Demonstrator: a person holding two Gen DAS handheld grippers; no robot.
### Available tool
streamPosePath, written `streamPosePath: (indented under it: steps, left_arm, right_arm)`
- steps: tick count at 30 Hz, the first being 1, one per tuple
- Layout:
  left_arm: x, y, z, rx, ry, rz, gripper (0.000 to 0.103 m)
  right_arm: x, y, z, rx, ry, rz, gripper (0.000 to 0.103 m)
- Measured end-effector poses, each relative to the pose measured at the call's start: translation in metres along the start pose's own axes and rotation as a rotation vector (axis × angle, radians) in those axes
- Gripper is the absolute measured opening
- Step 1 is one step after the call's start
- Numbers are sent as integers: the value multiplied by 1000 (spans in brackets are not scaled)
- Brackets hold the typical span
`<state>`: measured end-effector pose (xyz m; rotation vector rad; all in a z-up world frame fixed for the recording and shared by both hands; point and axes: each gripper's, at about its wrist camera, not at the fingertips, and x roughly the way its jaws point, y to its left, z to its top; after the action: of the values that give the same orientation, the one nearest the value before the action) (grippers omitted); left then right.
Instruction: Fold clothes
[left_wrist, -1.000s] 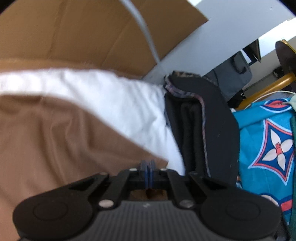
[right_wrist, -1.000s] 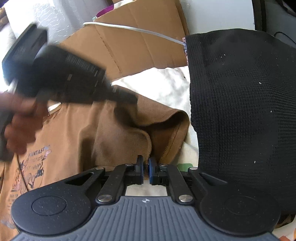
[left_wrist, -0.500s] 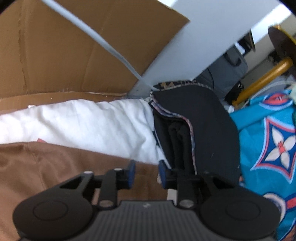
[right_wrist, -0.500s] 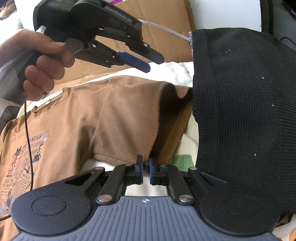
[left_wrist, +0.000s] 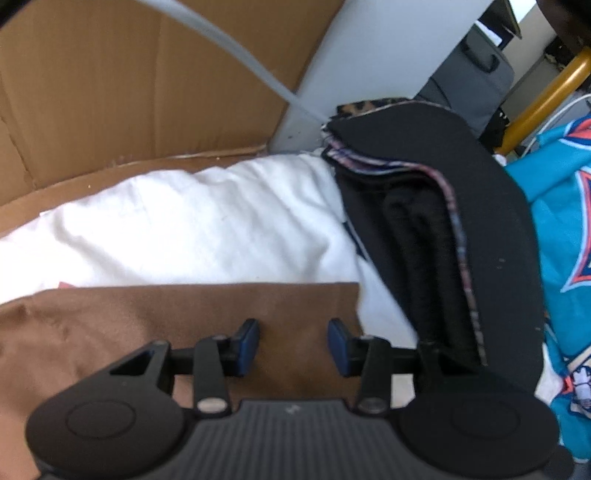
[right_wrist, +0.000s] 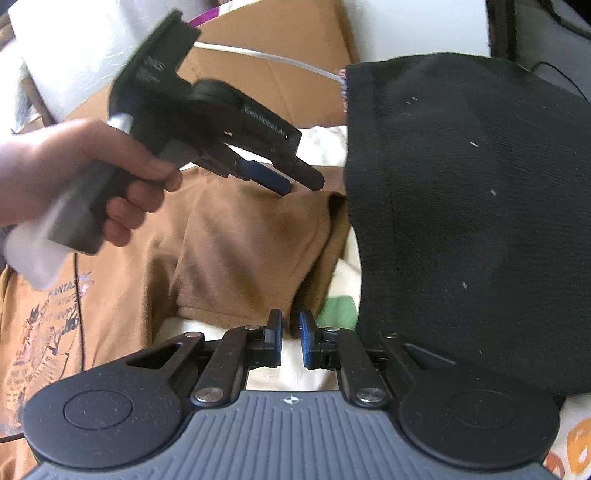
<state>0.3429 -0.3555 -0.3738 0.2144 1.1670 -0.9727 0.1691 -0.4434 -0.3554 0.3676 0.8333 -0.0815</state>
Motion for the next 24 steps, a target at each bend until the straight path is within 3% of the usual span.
streamPosePath:
  steps: [11, 16, 17, 24]
  left_arm:
    - [-5, -8, 19, -21, -26, -42, 43]
    - [0, -26, 16, -20, 24, -10, 46]
    - [2, -28, 14, -19, 34, -7, 47]
    - [18, -42, 12, 38, 72, 64, 48]
  right_arm:
    - [-3, -5, -15, 115, 45, 41, 17]
    - [2, -18, -20, 335, 32, 106, 31]
    - [3, -21, -21, 378, 29, 123, 38]
    - [14, -34, -19, 543, 19, 138, 38]
